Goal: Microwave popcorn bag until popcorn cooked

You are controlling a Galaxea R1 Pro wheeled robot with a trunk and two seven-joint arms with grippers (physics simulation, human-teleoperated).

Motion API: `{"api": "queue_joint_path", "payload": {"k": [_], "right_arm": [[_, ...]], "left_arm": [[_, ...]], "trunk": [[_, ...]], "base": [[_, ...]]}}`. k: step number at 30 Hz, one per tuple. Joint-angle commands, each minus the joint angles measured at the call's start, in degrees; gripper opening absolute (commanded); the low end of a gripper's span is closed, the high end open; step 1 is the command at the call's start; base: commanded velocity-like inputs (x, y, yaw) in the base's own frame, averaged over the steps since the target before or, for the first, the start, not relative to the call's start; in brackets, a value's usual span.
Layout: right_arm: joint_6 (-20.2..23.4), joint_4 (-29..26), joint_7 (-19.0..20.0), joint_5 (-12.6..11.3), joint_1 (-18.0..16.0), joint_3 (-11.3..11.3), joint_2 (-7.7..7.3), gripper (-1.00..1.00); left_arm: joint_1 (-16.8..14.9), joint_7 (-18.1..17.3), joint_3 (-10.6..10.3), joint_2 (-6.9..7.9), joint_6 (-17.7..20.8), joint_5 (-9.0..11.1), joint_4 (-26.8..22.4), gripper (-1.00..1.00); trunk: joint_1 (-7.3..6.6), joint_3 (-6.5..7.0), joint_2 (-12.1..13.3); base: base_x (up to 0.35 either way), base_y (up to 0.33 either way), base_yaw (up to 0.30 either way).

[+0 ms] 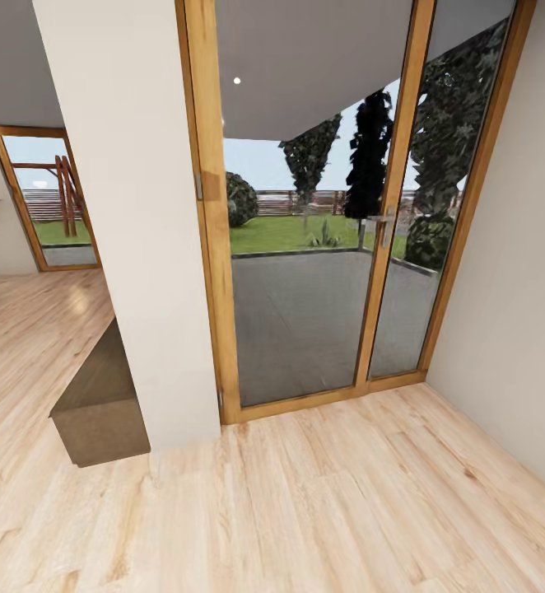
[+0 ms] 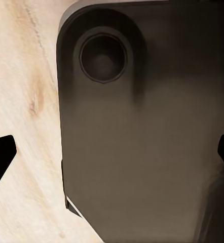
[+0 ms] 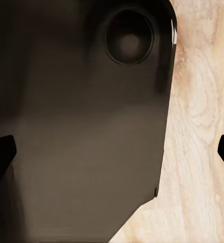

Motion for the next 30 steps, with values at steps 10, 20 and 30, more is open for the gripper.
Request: {"api": "queue_joint_path", "payload": {"k": [10, 20, 30], "right_arm": [[-0.15, 0.0, -0.02, 0.12, -0.01, 0.11, 0.02, 1.0], [-0.14, 0.0, 0.33, 0.12, -0.01, 0.28, 0.09, 1.0], [-0.15, 0.0, -0.02, 0.12, -0.01, 0.22, 0.09, 1.0]], "left_arm": [[0.0, -0.01, 0.06, -0.01, -0.04, 0.07, -0.03, 1.0], [0.0, -0.01, 0.06, -0.01, -0.04, 0.07, -0.06, 1.0], [0.0, -0.01, -0.04, 0.07, -0.04, 0.11, -0.06, 1.0]], "trunk": [[0.0, -0.04, -0.02], [0.0, -0.04, -0.02], [0.0, -0.04, -0.02]], "base": [[0.0, 0.0, 0.063], [0.0, 0.0, 0.096], [0.0, 0.0, 0.268]]}}
